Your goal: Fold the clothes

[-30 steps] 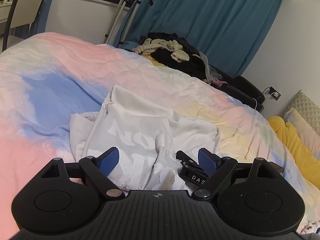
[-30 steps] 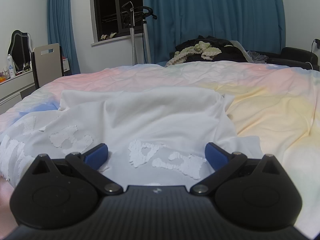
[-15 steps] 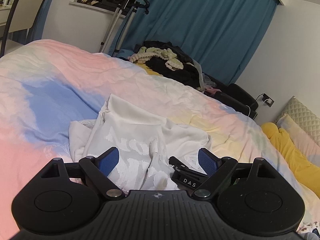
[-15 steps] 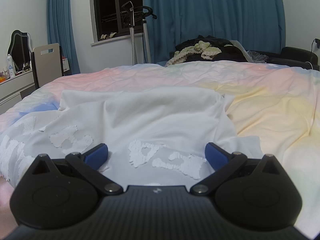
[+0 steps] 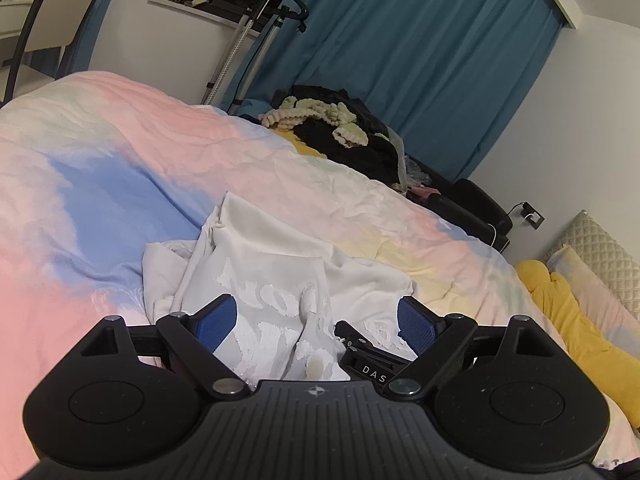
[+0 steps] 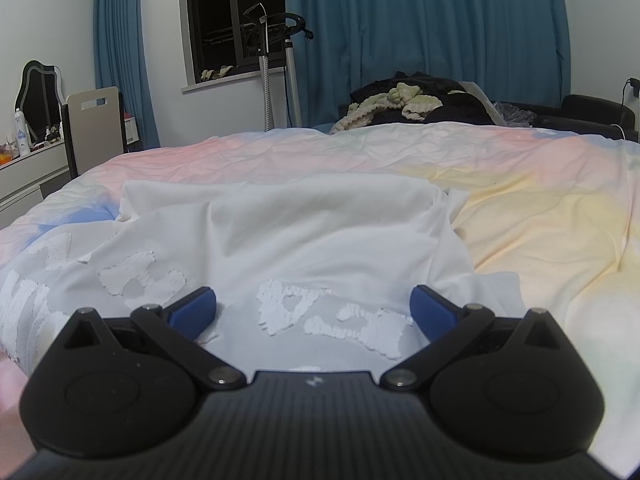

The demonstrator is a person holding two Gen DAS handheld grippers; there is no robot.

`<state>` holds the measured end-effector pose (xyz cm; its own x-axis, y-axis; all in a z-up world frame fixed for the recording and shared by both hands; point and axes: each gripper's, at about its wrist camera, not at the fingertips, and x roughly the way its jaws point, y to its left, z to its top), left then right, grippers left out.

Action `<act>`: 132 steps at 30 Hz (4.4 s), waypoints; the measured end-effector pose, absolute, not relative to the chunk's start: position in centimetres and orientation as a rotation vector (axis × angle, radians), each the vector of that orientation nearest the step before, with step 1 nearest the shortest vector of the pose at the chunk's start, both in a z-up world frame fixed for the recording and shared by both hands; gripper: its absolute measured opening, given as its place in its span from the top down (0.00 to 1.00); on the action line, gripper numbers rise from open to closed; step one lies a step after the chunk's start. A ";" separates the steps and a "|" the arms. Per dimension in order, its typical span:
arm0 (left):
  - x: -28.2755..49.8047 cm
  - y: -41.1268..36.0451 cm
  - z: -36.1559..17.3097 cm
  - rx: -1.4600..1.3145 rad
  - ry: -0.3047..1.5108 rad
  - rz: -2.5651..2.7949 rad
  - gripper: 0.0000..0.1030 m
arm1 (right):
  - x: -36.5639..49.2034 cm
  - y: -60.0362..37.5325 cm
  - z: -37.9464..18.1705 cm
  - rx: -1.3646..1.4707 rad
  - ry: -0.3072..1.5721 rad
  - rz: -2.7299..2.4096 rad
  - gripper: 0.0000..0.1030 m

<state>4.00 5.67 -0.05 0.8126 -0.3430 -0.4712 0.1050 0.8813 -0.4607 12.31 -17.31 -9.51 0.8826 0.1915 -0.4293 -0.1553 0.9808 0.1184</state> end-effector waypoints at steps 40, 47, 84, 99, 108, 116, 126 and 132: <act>2.6 9.1 -5.1 -0.902 0.755 -0.315 0.12 | 1.1 -21.5 -0.7 0.600 0.536 0.218 0.00; 4.2 9.7 -8.2 -1.075 0.834 -0.301 0.12 | 2.4 -23.0 -5.1 1.018 0.747 0.241 0.00; 12.1 4.0 1.2 -1.043 0.659 -0.358 0.79 | 2.0 -31.8 2.0 1.321 0.333 0.169 0.79; 28.0 -21.4 4.2 -0.696 0.574 -0.725 0.78 | 9.2 -53.8 7.0 1.076 0.035 -0.015 0.77; 28.3 -24.3 -10.8 -0.450 0.785 -0.718 0.78 | 8.7 -56.1 -9.6 1.031 0.420 -0.239 0.78; 27.3 -23.3 -8.5 -0.388 0.800 -0.695 0.25 | 9.0 -54.9 -8.9 0.947 0.457 -0.282 0.33; 17.9 -16.8 1.8 -0.200 0.590 -0.656 0.08 | 4.1 -46.0 -0.5 0.694 0.421 -0.205 0.20; 12.3 -10.1 7.9 -0.153 0.458 -0.569 0.02 | 3.0 -39.9 6.6 0.573 0.357 -0.081 0.19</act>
<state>12.34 -10.07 7.94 0.7451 -0.5513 -0.3753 0.4843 0.8341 -0.2640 2.95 -39.87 6.62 0.9354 0.0240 -0.3528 0.1732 0.8387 0.5163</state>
